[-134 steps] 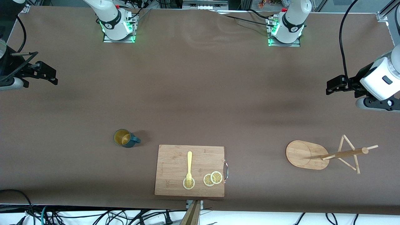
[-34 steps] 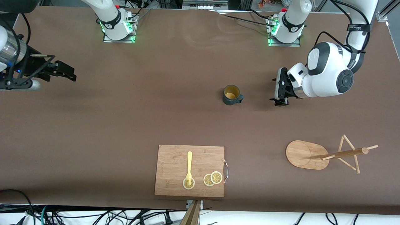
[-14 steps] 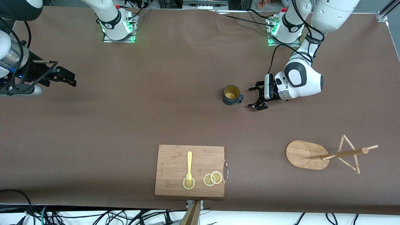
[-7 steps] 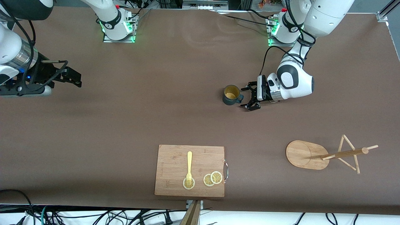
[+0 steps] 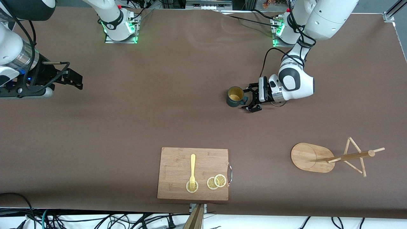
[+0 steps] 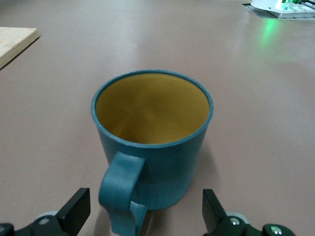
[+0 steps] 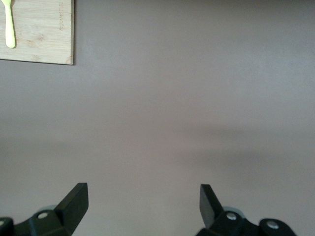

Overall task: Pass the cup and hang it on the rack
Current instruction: 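Grasp the mug handle with the left gripper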

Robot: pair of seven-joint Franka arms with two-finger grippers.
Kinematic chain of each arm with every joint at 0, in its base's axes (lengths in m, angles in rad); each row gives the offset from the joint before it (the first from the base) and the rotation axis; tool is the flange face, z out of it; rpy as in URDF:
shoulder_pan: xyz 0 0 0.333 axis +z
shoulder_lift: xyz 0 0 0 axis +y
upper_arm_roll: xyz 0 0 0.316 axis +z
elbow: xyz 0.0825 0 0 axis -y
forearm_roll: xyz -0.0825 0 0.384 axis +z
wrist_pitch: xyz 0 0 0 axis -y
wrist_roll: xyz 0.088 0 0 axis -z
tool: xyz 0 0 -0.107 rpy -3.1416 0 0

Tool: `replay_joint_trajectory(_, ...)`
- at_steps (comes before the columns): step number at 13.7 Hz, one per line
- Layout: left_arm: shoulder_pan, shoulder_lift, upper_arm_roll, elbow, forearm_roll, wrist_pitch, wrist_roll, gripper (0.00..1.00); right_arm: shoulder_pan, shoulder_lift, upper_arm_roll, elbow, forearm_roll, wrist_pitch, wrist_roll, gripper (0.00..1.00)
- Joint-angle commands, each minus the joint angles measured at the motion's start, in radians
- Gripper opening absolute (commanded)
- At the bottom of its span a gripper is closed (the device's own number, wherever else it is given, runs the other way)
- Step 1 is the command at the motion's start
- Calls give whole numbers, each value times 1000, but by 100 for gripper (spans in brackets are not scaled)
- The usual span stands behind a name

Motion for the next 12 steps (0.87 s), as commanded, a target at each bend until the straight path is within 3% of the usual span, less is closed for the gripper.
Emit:
replay_joint_trajectory(1,-11,8,3,13,-34,7,39,99,1,7,1,20,-11,-5,-5,100)
replay_joint_trajectory(4,-11,8,4,11,-36,6,39,67,1,7,1,20,-11,-5,-6,100)
replay_joint_trajectory(7,-11,5,3,11,-34,6,39,9,1,7,1,20,-11,-5,-6,100)
replay_joint_trajectory(8,-11,5,3,11,-39,7,38,0,1,7,1,20,-12,-5,-6,100)
replay_joint_trajectory(12,6,-3,7,5,-42,0,-2,0,1,7,1,20,-14,-7,-9,100)
